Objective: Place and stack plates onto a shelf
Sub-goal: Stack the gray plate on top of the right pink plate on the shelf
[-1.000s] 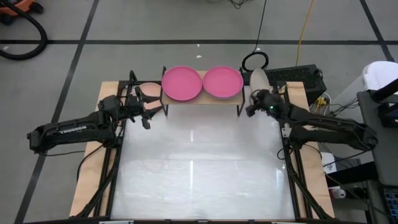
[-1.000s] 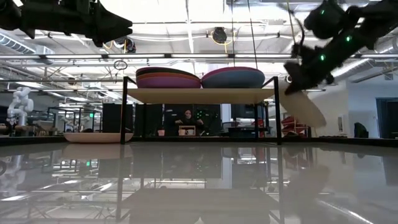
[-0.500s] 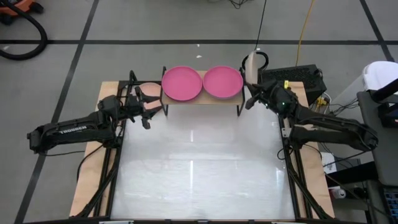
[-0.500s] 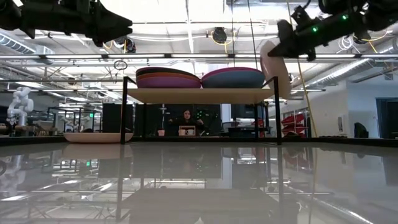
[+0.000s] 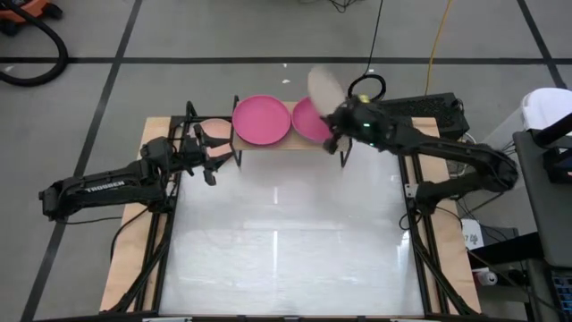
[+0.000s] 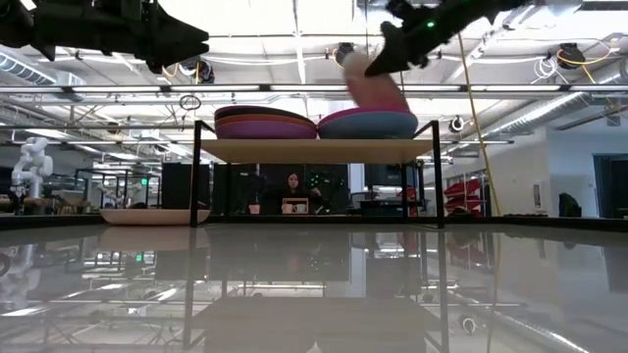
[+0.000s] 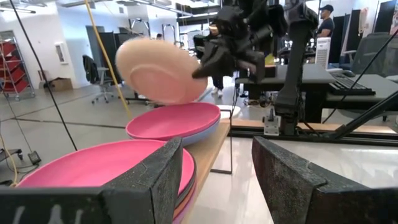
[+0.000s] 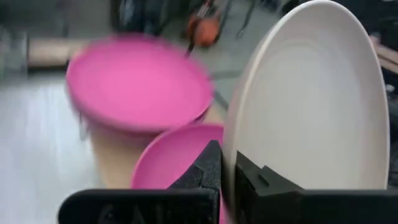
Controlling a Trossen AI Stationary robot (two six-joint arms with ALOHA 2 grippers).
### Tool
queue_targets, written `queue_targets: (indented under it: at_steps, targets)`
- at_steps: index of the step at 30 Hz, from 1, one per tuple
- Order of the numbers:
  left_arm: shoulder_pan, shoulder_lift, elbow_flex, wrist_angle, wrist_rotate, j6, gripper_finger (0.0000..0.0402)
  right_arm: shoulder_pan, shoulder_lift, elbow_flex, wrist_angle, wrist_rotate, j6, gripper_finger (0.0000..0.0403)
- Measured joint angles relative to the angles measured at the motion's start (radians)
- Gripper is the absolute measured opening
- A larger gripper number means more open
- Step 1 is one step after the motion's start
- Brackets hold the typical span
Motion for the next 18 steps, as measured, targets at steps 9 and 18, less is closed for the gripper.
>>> queue_targets:
  at_steps: [9, 18]
  targets:
    - [0.0, 0.0, 0.0, -0.007, 0.0, 0.003, 0.02, 0.085, 0.255, 0.228, -0.37, 0.123, -0.216, 0.0]
    - [0.0, 0.0, 0.0, -0.023, 0.0, 0.003, 0.02, 0.102, 0.23, 0.229, -0.376, 0.135, -0.219, 0.0011]
